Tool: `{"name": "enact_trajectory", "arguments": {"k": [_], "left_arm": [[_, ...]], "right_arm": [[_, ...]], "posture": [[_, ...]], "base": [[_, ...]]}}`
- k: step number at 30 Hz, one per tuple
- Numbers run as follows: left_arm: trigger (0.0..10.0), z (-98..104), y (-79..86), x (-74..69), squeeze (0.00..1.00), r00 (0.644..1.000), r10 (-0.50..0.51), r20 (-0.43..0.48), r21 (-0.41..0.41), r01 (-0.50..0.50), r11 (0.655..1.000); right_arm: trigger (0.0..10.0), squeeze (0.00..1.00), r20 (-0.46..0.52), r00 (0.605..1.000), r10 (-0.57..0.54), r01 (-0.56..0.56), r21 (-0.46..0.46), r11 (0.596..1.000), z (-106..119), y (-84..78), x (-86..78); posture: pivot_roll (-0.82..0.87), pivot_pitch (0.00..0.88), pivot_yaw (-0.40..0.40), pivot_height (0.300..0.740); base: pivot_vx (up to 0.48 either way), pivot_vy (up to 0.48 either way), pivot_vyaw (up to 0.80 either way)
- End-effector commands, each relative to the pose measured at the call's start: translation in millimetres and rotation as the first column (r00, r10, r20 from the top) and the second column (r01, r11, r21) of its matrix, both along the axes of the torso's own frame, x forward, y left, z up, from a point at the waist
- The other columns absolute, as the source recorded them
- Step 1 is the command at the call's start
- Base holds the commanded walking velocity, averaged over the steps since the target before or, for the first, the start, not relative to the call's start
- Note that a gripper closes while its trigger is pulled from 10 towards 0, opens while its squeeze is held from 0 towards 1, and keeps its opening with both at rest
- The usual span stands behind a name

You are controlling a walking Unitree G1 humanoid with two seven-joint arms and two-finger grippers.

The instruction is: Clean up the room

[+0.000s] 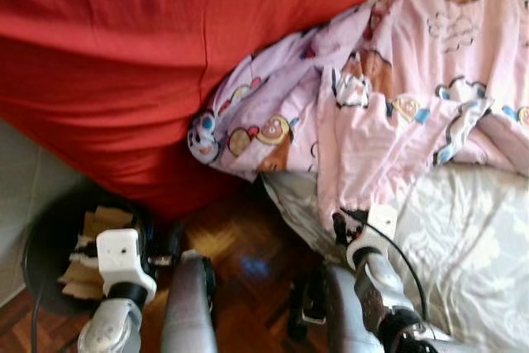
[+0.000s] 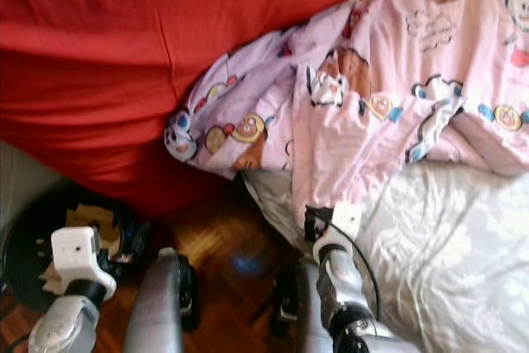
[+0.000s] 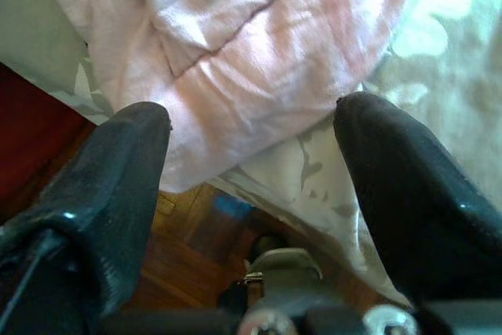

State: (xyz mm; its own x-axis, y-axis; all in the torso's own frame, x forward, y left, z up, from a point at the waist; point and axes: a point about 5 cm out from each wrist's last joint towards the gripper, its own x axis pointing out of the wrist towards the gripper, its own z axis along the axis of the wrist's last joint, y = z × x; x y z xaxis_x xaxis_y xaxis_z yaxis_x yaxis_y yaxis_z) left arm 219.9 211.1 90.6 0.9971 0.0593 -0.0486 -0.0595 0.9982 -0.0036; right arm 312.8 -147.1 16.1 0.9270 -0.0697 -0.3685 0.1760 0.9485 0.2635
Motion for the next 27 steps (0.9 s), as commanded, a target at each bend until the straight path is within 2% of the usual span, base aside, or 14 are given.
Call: {"name": "enact_trajectory", "arguments": {"k": [1, 4, 6, 13, 18, 27], "left_arm": [[10.0, -5.2, 5.2, -9.8, 0.00, 0.999, 0.020, -0.039, 0.008, -0.020, 1.000], [10.0, -6.5, 4.9, -13.1, 0.00, 0.999, 0.020, -0.048, 0.010, -0.020, 1.000], [10.0, -5.8, 4.2, -14.3, 0.00, 0.999, 0.020, -0.049, 0.010, -0.019, 1.000], [10.0, -2.9, 2.5, -21.0, 0.00, 0.999, 0.012, -0.053, 0.021, -0.011, 1.000], [10.0, -1.5, 7.0, -28.6, 0.00, 0.998, 0.027, -0.061, 0.029, -0.025, 0.999], [10.0, 3.7, 5.8, -36.7, 0.00, 0.997, 0.038, -0.065, 0.030, -0.037, 0.999]], "right_arm": [[10.0, 0.00, -0.036, 0.999, -0.031, 0.032, 0.047, 0.998, -8.5, -0.6, -7.1], [10.0, 0.00, -0.033, 0.999, -0.041, 0.046, 0.170, 0.984, -7.8, 4.7, -5.3], [10.0, 0.00, -0.027, 0.999, -0.039, 0.043, 0.197, 0.979, -6.6, 6.8, -4.0], [10.0, 0.00, -0.027, 0.999, -0.041, 0.045, 0.206, 0.978, -5.0, 9.9, -2.2], [10.0, 0.00, -0.036, 0.996, -0.079, 0.084, 0.189, 0.978, -3.5, 5.8, -0.5], [10.0, 0.00, -0.035, 0.995, -0.096, 0.100, 0.167, 0.981, 0.4, 0.5, 3.3]], "posture": [[0.19, 0.503, -0.034, 0.623], [0.20, 0.505, -0.031, 0.623], [0.20, 0.507, -0.031, 0.623], [0.23, 0.516, -0.029, 0.623], [0.24, 0.531, -0.027, 0.623], [0.24, 0.560, -0.034, 0.623]], "base": [[0.000, 0.000, 0.00], [0.000, 0.000, 0.00], [0.000, 0.000, 0.00], [0.000, 0.000, 0.00], [0.000, 0.000, 0.00], [0.000, 0.000, 0.00]]}}
